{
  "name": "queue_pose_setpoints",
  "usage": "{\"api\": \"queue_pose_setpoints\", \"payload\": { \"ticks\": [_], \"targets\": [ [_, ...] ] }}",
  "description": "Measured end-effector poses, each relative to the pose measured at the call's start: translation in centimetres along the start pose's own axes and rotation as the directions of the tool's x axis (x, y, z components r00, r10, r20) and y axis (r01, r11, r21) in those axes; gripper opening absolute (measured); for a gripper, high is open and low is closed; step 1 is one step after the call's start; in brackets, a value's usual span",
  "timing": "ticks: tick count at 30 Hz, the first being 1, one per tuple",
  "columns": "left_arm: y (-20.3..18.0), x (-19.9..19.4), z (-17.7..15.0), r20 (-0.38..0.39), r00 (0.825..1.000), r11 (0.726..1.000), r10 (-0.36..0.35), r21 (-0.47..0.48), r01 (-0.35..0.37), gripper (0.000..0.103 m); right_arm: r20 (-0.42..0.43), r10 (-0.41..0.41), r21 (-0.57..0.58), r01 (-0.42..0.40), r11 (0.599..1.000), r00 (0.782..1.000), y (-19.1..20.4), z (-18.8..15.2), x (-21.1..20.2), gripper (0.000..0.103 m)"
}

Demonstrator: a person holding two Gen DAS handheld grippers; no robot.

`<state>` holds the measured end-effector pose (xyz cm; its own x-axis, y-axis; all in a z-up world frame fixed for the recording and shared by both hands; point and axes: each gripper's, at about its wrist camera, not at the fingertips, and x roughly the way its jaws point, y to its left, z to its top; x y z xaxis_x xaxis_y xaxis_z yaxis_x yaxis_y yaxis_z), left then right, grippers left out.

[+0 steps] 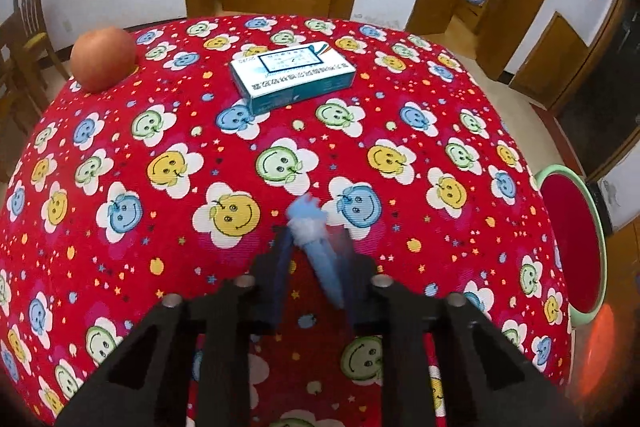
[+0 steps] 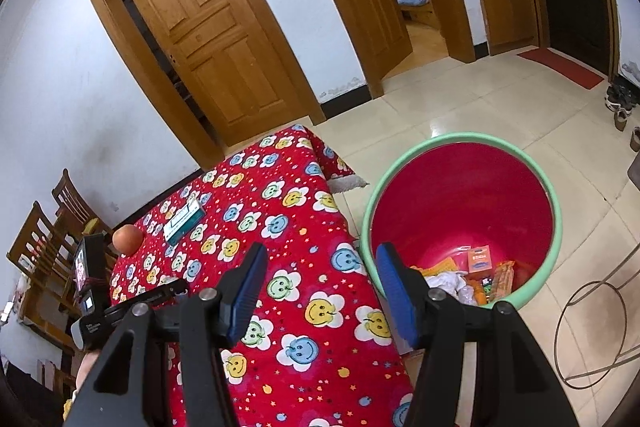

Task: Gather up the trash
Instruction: 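Grasp the white medicine box with the right tool while the left tool holds the blue tube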

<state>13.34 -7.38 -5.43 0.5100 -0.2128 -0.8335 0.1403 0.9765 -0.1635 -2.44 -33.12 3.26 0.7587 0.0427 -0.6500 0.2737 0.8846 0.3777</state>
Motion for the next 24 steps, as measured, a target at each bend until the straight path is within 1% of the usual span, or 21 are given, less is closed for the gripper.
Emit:
{"api": "queue_pose_setpoints", "payload": {
  "ticks": [3, 7, 11, 15, 18, 22, 24],
  "targets": [
    [0.4, 0.0, 0.0, 0.004, 1.0, 1.0, -0.025, -0.004, 0.025, 0.011, -0.009, 0.002, -0.007, -0.002, 1.0, 1.0, 0.4, 0.1, 0.4, 0.06],
    [0.9, -0.5, 0.3, 0.013, 0.999, 0.999, -0.046, -0.002, 0.046, 0.011, -0.022, 0.014, -0.018, -0.014, 1.0, 1.0, 1.4, 0.1, 1.0, 0.06],
    [2.1, -1.9, 1.0, 0.04, 0.998, 0.999, -0.041, -0.006, 0.042, 0.011, -0.033, 0.036, -0.04, -0.038, 0.998, 0.999, 3.0, 0.4, 1.8, 0.06],
    [3.9, -3.4, 2.3, 0.078, 0.997, 1.0, -0.001, -0.004, 0.002, 0.011, -0.051, 0.068, -0.062, -0.071, 0.996, 0.996, 5.2, 0.7, 2.9, 0.065],
    [6.2, -4.3, 3.5, 0.101, 0.994, 0.999, 0.039, -0.017, -0.038, 0.011, -0.065, 0.086, -0.083, -0.092, 0.992, 0.994, 7.2, 0.8, 3.9, 0.071],
    [8.9, -4.7, 4.8, 0.124, 0.989, 0.996, 0.086, -0.041, -0.082, 0.011, -0.105, 0.111, -0.102, -0.121, 0.987, 0.988, 9.8, 0.8, 6.0, 0.072],
    [10.2, -4.5, 5.3, 0.126, 0.988, 0.995, 0.095, -0.051, -0.089, 0.011, -0.13, 0.118, -0.102, -0.132, 0.986, 0.984, 11.2, 0.8, 7.4, 0.072]
  ]
}}
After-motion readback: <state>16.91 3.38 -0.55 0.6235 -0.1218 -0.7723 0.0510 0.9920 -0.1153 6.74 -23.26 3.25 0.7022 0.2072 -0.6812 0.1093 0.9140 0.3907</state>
